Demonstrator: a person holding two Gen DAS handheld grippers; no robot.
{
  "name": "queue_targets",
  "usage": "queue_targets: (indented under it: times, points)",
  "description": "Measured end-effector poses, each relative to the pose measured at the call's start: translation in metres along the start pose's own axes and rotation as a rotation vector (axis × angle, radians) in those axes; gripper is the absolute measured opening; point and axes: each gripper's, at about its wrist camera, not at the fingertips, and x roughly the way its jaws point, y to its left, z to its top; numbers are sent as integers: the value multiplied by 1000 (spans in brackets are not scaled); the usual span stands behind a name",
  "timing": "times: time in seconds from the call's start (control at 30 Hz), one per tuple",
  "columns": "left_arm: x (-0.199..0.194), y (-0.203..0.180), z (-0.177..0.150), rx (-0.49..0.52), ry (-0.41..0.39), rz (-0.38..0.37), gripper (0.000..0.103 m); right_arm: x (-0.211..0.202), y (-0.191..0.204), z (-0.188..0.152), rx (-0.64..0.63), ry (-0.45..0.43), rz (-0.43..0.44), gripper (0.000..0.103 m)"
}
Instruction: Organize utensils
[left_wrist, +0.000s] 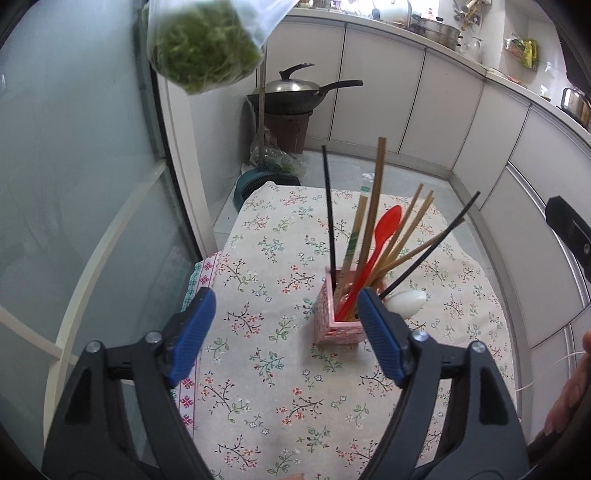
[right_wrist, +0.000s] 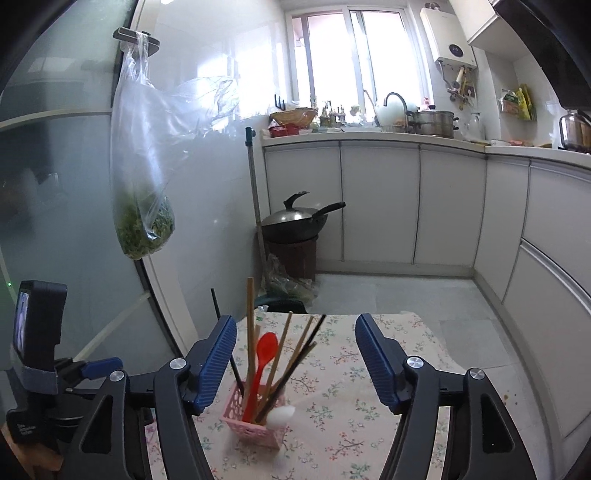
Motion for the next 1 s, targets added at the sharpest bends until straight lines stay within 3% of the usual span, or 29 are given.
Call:
queue_targets:
  times: [0.33,0.63,1.0]
  points:
    - [-44,-35,-5,54,-111,49,102,-36,-44,2,51,88,-108,88]
    - [-63,-62,-6,111,-118,130,103,-63,-60,7,24,125,-256,100]
    - [-77,-81,-9,102,-167,89,103,-58,-67,6,-15,182,-323,101]
